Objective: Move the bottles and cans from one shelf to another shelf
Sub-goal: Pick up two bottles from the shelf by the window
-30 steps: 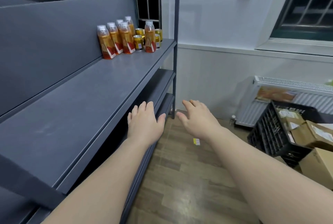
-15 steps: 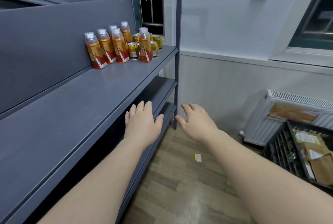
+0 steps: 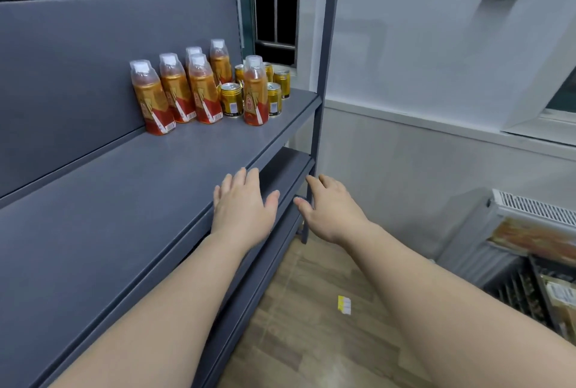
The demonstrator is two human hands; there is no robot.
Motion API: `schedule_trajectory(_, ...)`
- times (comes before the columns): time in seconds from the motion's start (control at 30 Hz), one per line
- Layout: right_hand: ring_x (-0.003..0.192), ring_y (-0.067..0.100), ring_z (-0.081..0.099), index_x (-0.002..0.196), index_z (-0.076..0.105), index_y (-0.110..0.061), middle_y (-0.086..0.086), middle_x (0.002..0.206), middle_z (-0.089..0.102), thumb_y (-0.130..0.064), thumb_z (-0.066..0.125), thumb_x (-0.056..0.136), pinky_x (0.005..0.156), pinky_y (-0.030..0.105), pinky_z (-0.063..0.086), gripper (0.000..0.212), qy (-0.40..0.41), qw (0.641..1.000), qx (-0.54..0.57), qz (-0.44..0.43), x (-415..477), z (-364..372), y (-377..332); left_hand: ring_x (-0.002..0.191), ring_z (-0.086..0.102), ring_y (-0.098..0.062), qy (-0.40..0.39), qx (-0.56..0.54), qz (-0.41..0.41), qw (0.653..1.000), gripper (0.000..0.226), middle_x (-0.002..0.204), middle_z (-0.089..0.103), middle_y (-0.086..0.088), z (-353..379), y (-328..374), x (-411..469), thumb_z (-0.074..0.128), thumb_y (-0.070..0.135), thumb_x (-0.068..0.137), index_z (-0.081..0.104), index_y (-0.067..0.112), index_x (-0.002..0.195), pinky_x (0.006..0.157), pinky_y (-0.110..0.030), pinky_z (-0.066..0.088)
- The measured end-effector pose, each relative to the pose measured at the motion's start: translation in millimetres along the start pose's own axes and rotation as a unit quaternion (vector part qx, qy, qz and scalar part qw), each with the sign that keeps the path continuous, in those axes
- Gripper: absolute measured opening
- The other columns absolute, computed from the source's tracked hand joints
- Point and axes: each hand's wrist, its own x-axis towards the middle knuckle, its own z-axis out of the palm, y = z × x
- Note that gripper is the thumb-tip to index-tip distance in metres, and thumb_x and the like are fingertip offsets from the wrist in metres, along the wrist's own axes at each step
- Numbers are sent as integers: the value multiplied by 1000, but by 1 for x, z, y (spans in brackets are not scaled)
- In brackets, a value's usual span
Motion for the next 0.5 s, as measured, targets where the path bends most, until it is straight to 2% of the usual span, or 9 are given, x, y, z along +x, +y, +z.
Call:
schedule_trajectory(0.23, 152, 30, 12, 159, 18, -16, 13, 165, 18, -50, 37, 104, 124, 45, 15, 67, 18, 1000, -2, -3, 86, -12, -7, 151, 15, -32, 3, 12, 0, 1000, 64, 163, 23, -8, -1, -15, 81, 40, 49, 102, 24, 16, 155, 123, -50, 13)
schedule_trajectory(0.5, 150, 31, 19, 157, 22, -16, 12, 163, 24, -48, 40, 104, 123, 46, 19, 65, 16, 999, 2, -40, 161, -15, -10, 151, 17, -31, 13, 8, -52, 999, 66, 163, 24, -8, 1, -30, 149, 41, 50, 102, 23, 15, 156, 123, -49, 15)
